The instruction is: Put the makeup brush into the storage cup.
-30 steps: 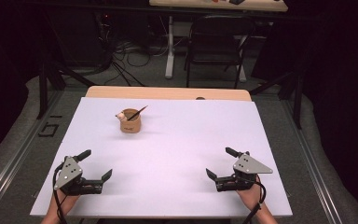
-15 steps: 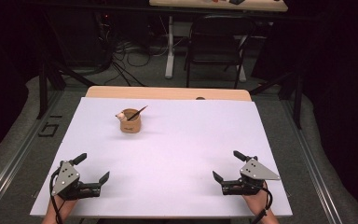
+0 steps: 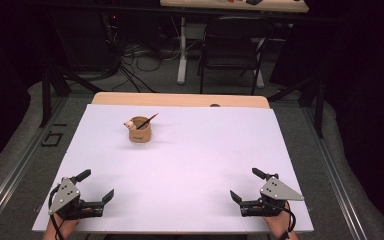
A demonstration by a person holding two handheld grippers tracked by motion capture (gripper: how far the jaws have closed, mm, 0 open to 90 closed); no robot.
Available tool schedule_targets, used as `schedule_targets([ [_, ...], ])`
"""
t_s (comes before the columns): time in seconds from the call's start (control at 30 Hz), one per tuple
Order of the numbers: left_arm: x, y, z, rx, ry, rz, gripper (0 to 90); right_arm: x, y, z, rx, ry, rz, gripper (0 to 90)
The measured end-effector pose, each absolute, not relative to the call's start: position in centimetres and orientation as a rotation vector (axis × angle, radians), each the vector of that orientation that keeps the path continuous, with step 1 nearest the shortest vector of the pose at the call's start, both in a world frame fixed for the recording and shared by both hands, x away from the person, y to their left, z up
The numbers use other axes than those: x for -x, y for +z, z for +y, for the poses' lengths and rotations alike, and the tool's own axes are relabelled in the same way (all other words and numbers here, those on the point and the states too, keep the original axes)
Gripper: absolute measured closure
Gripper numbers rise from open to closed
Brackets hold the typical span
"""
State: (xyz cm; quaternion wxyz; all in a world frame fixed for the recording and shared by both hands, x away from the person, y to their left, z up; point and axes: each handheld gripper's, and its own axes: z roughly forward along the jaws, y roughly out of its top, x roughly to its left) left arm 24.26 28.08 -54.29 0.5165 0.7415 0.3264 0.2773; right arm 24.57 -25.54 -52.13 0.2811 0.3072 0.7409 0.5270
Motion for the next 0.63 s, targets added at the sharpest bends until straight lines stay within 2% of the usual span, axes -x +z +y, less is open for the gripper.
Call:
schedule_targets([
  [0.63,-23.74,-54.54,28.26,-1.791,0.671,0.769,0.0,-23.57,-52.56,-25.83,-0.818,1.406,2.025,0.0],
])
